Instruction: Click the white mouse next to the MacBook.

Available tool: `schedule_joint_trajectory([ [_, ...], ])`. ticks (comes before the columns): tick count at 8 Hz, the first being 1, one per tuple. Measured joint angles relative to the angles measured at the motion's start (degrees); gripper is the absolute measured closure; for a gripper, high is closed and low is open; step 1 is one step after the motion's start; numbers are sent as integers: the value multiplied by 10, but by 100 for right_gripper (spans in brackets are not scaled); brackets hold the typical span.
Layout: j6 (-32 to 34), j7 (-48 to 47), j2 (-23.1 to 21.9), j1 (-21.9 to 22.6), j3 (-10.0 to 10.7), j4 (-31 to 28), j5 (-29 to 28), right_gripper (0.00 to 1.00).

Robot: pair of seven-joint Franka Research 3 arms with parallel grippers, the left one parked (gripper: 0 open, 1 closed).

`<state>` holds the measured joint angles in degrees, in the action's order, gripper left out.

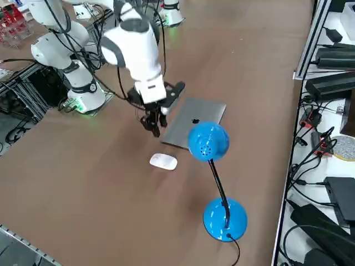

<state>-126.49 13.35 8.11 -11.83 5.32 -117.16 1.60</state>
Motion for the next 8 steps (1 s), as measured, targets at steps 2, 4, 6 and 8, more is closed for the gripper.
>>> schedule_joint_trajectory([
  [2,101,-14,-25,22,-1,69,0,5],
  [4,182,-17,-47,43,-2,130,-1,0],
  [6,259,-25,-68,69,-5,182,-1,0],
  [8,337,-51,-80,90,-7,233,-1,0],
])
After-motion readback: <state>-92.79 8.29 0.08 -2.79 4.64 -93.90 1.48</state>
